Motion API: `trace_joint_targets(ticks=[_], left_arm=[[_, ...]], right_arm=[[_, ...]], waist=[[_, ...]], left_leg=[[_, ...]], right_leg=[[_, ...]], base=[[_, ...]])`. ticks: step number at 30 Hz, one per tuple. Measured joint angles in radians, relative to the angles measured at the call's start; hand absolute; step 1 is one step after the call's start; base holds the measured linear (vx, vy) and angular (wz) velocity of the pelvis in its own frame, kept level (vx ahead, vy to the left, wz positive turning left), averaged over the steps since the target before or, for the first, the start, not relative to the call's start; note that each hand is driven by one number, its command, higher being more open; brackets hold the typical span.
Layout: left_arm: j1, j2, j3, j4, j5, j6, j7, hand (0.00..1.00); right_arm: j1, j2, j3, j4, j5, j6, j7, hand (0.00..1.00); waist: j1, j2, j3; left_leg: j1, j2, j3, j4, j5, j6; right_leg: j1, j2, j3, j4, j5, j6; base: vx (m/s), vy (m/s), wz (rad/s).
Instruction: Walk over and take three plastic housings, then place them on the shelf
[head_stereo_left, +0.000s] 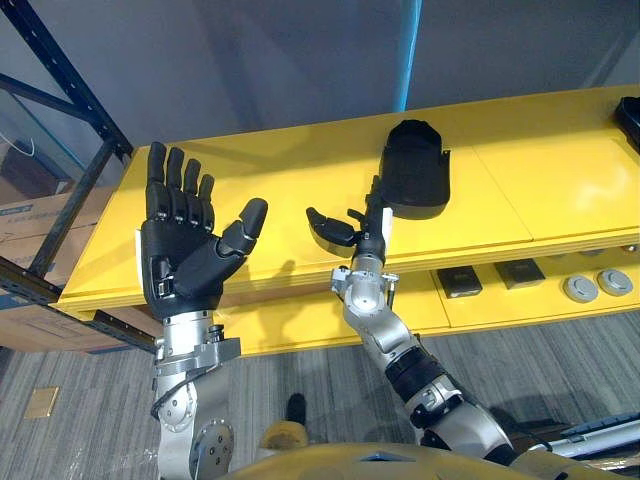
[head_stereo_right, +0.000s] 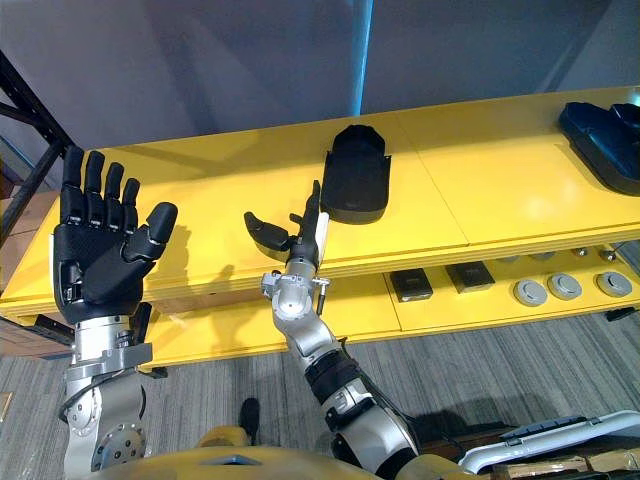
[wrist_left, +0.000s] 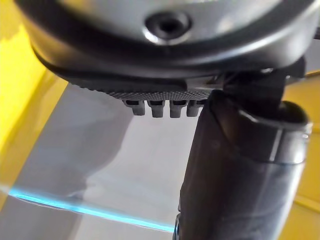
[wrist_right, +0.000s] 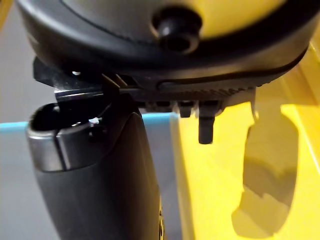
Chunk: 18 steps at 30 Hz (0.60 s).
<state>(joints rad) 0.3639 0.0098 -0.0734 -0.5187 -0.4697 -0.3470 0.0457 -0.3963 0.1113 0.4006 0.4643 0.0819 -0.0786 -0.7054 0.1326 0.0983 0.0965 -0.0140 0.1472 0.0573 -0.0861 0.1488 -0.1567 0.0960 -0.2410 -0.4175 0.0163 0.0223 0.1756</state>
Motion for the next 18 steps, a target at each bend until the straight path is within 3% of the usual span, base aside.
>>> trace_joint_targets(ticks=[18], left_arm=[[0.000, 0.004, -0.010, 0.009, 0.000, 0.000, -0.016, 1.00]], right_arm=[[0.074, -0.033, 0.000, -0.049, -0.039, -0.021, 0.003, 1.00]], waist=[[-0.007, -0.007, 0.005]], left_leg=[[0.018, 0.001, 0.015, -0.003, -0.004, 0.001]], right_leg=[[0.010, -0.001, 0.009, -0.004, -0.002, -0.003]], base=[[0.00, -0.002, -0.01]])
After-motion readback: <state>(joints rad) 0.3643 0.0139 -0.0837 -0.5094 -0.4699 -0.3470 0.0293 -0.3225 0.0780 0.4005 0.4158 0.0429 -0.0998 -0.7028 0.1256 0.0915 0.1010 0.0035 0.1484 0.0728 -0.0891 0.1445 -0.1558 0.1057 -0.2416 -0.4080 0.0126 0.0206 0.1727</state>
